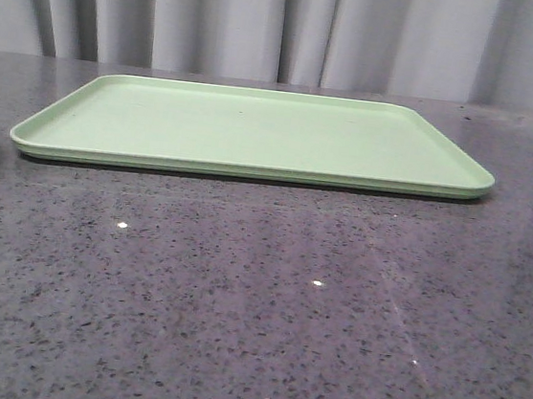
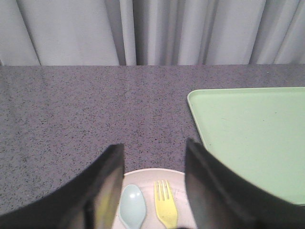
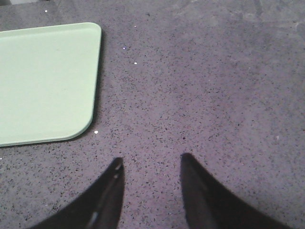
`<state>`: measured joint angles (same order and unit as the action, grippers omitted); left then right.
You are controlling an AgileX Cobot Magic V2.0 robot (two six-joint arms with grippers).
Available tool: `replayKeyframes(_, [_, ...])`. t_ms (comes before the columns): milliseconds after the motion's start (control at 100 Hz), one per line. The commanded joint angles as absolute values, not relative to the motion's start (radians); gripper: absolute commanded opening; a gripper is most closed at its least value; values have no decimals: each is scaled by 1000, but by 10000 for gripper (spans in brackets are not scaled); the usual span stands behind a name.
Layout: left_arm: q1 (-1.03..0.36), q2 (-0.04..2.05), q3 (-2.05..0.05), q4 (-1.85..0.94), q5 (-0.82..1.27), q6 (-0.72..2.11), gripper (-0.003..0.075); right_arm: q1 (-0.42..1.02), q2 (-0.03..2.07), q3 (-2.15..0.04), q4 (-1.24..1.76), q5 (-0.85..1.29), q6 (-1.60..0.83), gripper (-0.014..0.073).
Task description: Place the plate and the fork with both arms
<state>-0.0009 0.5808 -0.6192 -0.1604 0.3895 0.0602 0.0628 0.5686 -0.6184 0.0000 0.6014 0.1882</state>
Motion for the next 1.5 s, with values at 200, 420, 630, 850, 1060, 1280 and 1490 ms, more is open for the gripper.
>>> replayKeyframes(200, [-2,590,-654,-170,315,57,492,56,577,-656,0,524,176,507])
replayKeyframes(420, [2,590,-671,-170,376,57,492,56,578,-656,13,560,177,507])
replayKeyframes(630, [100,639,-734,-153,514,46,492,56,578,-656,13,562,177,507])
replayKeyframes(850, [215,699,-767,-107,609,46,492,56,578,-656,13,563,177,507])
replayKeyframes(1060, [220,791,-767,-63,639,46,492,56,578,-656,13,563,177,507])
replayKeyframes(1280, [289,894,-769,-68,650,27,492,56,578,-656,13,571,177,507])
replayKeyframes(1490, [299,995,-769,-68,654,27,492,56,578,-656,13,572,177,507])
